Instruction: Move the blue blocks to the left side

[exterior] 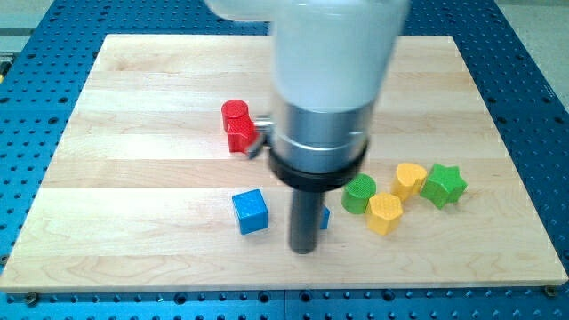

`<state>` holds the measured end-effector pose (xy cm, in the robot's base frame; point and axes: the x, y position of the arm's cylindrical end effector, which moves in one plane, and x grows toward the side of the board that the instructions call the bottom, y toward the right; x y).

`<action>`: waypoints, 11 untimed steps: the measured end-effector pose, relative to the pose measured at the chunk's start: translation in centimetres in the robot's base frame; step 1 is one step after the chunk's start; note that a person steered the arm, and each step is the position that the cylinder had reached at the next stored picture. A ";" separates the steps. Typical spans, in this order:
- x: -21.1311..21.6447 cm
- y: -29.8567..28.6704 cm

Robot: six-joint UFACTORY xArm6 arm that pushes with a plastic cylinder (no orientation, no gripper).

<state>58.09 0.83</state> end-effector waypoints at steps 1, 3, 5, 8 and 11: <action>-0.2 0.8; -3.2 9.6; -3.4 3.4; -2.3 1.8; -2.3 3.3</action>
